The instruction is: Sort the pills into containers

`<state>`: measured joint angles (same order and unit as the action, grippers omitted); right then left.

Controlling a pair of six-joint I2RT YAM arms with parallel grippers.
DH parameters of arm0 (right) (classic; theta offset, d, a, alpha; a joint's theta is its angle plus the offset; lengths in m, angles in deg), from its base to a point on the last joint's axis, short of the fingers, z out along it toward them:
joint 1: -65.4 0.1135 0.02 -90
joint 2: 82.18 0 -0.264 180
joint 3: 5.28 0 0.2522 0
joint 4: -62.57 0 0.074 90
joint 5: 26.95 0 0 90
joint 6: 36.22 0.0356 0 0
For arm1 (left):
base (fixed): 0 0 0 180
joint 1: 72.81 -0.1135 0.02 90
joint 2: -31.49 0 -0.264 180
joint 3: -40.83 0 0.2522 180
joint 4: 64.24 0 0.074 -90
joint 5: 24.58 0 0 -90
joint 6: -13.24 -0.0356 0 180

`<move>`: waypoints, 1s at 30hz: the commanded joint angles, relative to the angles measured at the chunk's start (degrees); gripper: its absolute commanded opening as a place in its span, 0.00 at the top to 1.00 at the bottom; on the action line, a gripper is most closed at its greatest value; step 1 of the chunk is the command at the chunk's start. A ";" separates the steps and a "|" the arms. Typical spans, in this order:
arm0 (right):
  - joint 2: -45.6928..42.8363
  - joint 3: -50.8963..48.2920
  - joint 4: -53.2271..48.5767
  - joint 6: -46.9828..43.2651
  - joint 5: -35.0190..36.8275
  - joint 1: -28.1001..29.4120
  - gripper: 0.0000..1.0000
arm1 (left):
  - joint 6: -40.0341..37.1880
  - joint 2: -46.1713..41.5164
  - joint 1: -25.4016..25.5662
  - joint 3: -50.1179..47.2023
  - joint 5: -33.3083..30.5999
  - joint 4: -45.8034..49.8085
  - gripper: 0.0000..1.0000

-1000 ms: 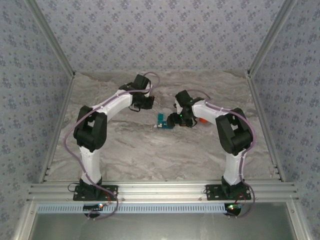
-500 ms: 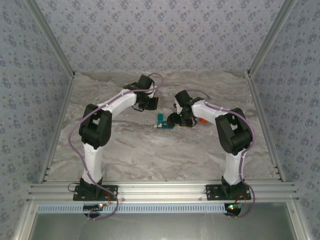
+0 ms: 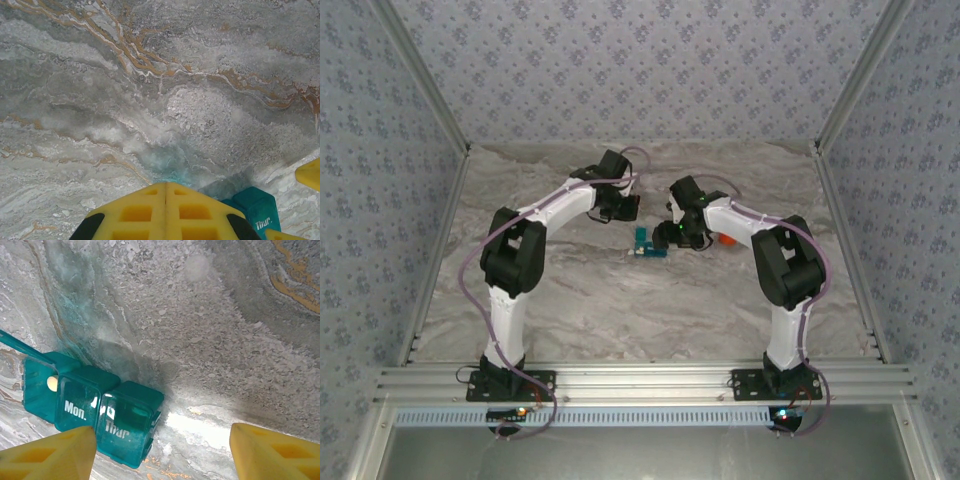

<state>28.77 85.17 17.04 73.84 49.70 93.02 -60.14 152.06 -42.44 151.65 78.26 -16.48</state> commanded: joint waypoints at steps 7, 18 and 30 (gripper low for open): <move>1.83 -0.12 -0.77 0.31 -0.53 -0.72 0.28 | -0.27 1.86 0.75 2.00 2.41 1.37 1.00; 2.42 -0.57 -0.10 0.60 -0.66 -0.88 0.28 | -0.59 2.82 1.22 1.92 3.06 1.94 1.00; 2.77 -1.23 0.26 1.26 -0.46 -1.16 0.28 | -1.31 2.58 1.73 1.60 5.26 2.16 1.00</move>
<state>30.02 84.91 17.77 74.08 49.42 92.28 -60.38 154.62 -41.18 152.39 81.73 -15.72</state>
